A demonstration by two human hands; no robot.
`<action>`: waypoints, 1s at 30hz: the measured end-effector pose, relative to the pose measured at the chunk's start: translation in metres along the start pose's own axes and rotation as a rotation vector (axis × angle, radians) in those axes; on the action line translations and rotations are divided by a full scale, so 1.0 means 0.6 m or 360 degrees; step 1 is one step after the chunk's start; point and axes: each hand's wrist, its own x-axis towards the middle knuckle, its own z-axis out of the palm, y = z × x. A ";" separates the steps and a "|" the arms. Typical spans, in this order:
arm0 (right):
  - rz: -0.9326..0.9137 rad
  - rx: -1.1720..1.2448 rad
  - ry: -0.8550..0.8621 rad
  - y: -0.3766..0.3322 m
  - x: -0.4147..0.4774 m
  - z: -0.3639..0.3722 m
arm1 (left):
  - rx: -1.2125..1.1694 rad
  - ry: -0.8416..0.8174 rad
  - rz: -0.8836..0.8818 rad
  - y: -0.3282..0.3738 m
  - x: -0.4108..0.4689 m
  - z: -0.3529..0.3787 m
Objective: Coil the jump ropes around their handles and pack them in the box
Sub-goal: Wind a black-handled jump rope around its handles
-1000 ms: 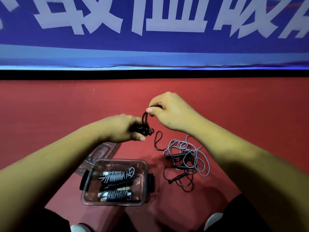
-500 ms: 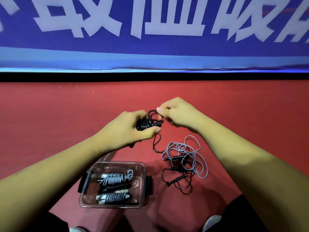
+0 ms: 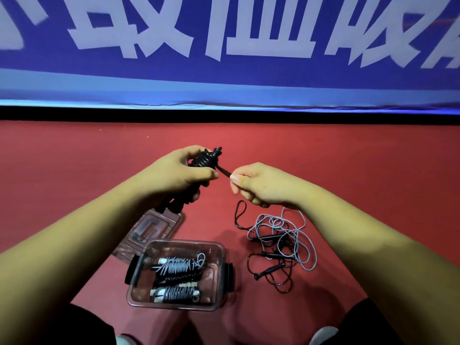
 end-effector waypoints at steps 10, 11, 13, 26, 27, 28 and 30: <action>-0.0317 -0.1080 0.0210 -0.045 -0.029 -0.005 | 0.1290 0.0353 0.0231 -0.035 0.028 0.013; -0.0342 -0.1159 0.0198 -0.045 -0.032 -0.006 | 0.1440 0.0355 0.0207 -0.041 0.030 0.019; -0.0398 -0.1325 0.0199 -0.044 -0.041 -0.009 | 0.1631 0.0276 0.0132 -0.049 0.033 0.035; -0.0701 -0.0840 0.0301 -0.033 -0.047 -0.035 | 0.1552 -0.0239 0.0708 -0.033 0.002 0.047; -0.0636 -0.0615 0.0266 -0.032 -0.048 -0.036 | 0.1503 -0.0222 0.0734 -0.032 0.000 0.047; -0.0558 -0.0386 0.0227 -0.029 -0.048 -0.037 | 0.1461 -0.0211 0.0747 -0.032 0.000 0.046; -0.0465 -0.0095 0.0174 -0.024 -0.047 -0.035 | 0.1405 -0.0181 0.0757 -0.033 -0.001 0.042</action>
